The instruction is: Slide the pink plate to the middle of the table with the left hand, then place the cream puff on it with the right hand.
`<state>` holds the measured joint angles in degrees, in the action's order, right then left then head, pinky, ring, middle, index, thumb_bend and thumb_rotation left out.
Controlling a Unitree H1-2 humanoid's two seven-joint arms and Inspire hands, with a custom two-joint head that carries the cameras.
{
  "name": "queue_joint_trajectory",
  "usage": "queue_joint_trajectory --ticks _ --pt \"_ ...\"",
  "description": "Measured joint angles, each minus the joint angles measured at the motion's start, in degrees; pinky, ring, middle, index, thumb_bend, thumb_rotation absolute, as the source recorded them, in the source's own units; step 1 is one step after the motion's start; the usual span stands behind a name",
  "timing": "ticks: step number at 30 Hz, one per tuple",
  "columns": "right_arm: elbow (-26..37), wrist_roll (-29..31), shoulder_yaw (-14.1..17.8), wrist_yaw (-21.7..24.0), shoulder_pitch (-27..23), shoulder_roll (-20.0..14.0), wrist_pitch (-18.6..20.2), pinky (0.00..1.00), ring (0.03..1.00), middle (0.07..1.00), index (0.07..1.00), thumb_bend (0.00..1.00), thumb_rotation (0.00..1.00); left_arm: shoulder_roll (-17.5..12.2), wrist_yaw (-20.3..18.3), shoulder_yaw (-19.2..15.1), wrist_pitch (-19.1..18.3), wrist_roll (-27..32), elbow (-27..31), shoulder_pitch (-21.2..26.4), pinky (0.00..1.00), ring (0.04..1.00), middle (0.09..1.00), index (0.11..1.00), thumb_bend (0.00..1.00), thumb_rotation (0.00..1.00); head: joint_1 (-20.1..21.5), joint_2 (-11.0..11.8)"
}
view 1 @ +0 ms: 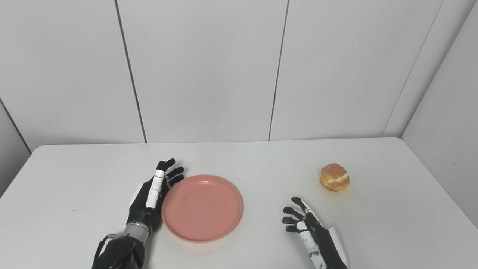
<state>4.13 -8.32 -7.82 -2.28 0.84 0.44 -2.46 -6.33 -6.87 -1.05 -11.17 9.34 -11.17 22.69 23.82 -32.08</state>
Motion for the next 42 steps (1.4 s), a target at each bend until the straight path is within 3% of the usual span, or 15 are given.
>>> queue_joint_trajectory --ticks 2,7,27,31,34,37,42 --pt "0.0 0.0 -0.1 0.0 0.0 0.0 0.0 0.70 0.751 0.804 0.896 0.85 1.00 0.5 0.0 0.1 1.0 -0.6 -0.6 0.0 0.82 0.867 0.884 0.949 0.87 0.91 -0.2 0.2" --pt "-0.4 0.1 -0.1 0.0 -0.1 0.0 0.0 0.69 0.746 0.801 0.894 0.86 1.00 1.8 0.0 0.2 3.4 -0.9 -2.4 0.1 0.86 0.869 0.891 0.975 0.84 0.88 -0.5 0.8" --pt "-0.7 0.1 -0.1 -0.1 -0.1 0.0 -0.3 0.69 0.745 0.813 0.895 0.83 1.00 3.3 -0.3 1.6 3.9 -1.7 -4.4 1.4 0.83 0.872 0.898 0.972 0.84 0.87 0.1 0.8" --pt "-0.9 -8.2 -0.9 -4.8 0.2 0.4 -2.9 0.65 0.744 0.917 0.949 0.78 0.98 3.5 -0.4 1.9 3.9 -1.8 -4.7 1.6 0.83 0.873 0.901 0.972 0.83 0.89 0.2 0.9" --pt "-0.2 -14.8 -1.6 -8.7 1.3 1.4 -4.5 0.67 0.765 0.903 0.946 0.78 0.94 3.6 -0.4 2.0 3.9 -1.8 -4.7 1.7 0.83 0.870 0.898 0.973 0.82 0.89 0.2 0.9" --pt "4.9 -20.0 -1.8 -9.2 3.5 1.3 -3.9 0.71 0.785 0.851 0.920 0.87 0.93 3.4 -1.0 2.0 4.3 -1.7 -5.9 2.4 0.83 0.872 0.894 0.975 0.81 0.89 0.8 0.8" --pt "11.6 -20.5 0.7 -7.2 2.9 -0.5 -1.6 0.67 0.765 0.835 0.924 0.95 0.91 3.4 -1.2 1.9 5.0 -1.7 -7.1 2.9 0.82 0.870 0.884 0.969 0.84 0.88 0.6 0.8"
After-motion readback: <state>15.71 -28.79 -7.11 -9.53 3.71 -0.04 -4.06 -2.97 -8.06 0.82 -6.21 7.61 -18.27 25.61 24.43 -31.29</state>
